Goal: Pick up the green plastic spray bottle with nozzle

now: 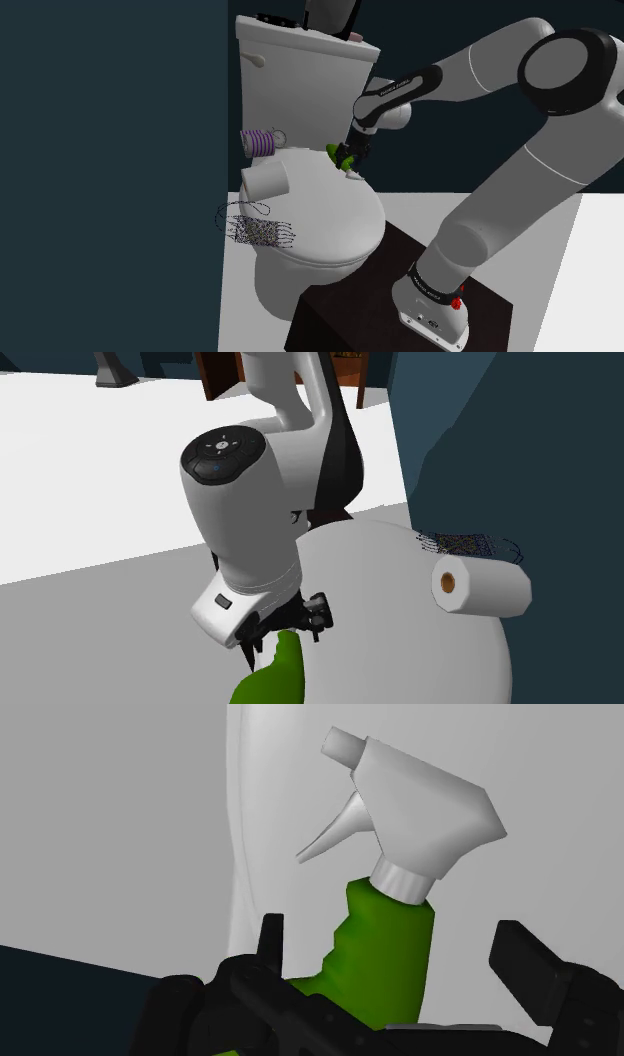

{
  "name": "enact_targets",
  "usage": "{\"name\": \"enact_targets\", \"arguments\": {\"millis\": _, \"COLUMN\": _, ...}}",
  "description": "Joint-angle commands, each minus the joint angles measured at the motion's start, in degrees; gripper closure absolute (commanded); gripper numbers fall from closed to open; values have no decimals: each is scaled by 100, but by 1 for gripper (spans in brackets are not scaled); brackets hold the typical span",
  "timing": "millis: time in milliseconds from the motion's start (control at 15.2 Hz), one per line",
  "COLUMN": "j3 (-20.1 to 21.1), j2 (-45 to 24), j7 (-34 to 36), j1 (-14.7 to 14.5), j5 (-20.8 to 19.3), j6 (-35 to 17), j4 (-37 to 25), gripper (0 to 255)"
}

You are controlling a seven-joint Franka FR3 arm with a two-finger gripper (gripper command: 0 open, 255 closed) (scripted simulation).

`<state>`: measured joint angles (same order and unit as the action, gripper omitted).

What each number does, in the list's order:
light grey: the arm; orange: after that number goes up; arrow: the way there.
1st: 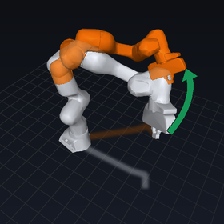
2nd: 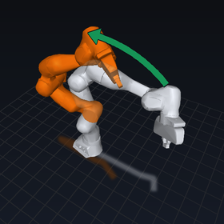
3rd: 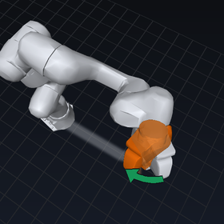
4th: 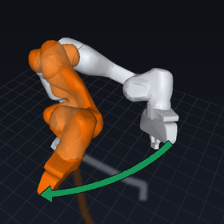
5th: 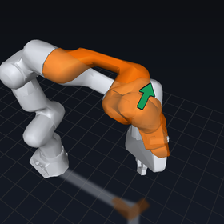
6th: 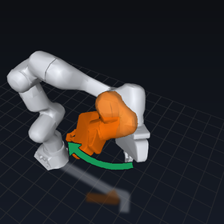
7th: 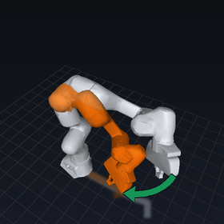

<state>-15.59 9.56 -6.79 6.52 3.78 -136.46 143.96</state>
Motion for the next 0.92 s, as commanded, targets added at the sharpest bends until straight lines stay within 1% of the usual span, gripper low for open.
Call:
{"name": "enact_targets", "arguments": {"millis": 0, "j3": -1, "j2": -27, "j7": -7, "j1": -4, "j5": 11, "j6": -29, "j4": 0, "gripper": 255}}
{"name": "enact_targets", "arguments": {"millis": 594, "j3": -6, "j2": -18, "j7": -15, "j1": 1, "j5": 8, "j6": -37, "j4": 17, "gripper": 255}}
{"name": "enact_targets", "arguments": {"millis": 858, "j3": 20, "j2": 204, "j7": 78, "j1": 25, "j5": -89, "j6": 303, "j4": -110, "gripper": 255}}
